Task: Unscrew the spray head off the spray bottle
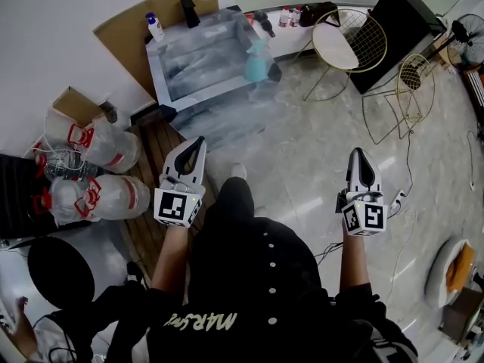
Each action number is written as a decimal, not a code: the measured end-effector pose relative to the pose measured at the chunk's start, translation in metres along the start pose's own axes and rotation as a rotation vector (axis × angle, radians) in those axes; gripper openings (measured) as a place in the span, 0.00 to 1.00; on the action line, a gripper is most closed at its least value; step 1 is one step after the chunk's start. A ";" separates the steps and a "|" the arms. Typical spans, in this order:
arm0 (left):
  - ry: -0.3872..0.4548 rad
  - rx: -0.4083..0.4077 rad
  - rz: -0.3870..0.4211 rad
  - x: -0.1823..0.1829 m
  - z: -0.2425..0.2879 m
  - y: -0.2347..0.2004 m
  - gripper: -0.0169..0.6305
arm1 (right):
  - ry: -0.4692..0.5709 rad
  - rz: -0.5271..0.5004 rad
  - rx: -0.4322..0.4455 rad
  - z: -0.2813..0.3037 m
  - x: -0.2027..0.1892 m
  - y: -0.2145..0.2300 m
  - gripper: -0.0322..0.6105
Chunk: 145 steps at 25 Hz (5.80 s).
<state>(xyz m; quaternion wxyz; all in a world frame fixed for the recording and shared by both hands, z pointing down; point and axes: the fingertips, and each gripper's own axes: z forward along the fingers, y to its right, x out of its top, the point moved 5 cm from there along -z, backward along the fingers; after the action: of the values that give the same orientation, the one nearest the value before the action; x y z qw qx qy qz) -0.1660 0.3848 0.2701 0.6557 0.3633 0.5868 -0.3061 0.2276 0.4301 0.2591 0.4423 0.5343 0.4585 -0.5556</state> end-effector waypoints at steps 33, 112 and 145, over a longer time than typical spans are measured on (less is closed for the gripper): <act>0.076 -0.167 -0.043 -0.019 0.307 -0.157 0.06 | -0.012 -0.012 -0.006 0.347 0.001 0.068 0.07; -0.364 -0.574 0.017 -0.217 0.434 -0.065 0.65 | -0.410 0.064 0.445 0.462 -0.077 -0.099 0.46; -0.406 -0.613 0.048 -0.217 0.434 -0.061 0.65 | -0.435 0.296 0.812 0.509 -0.093 -0.104 0.42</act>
<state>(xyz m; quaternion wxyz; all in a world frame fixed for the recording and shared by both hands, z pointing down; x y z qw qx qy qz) -0.0062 -0.0165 0.4987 0.8443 0.0954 0.5004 -0.1665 0.0336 -0.0500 0.3606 0.3577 0.5946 0.0204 -0.7198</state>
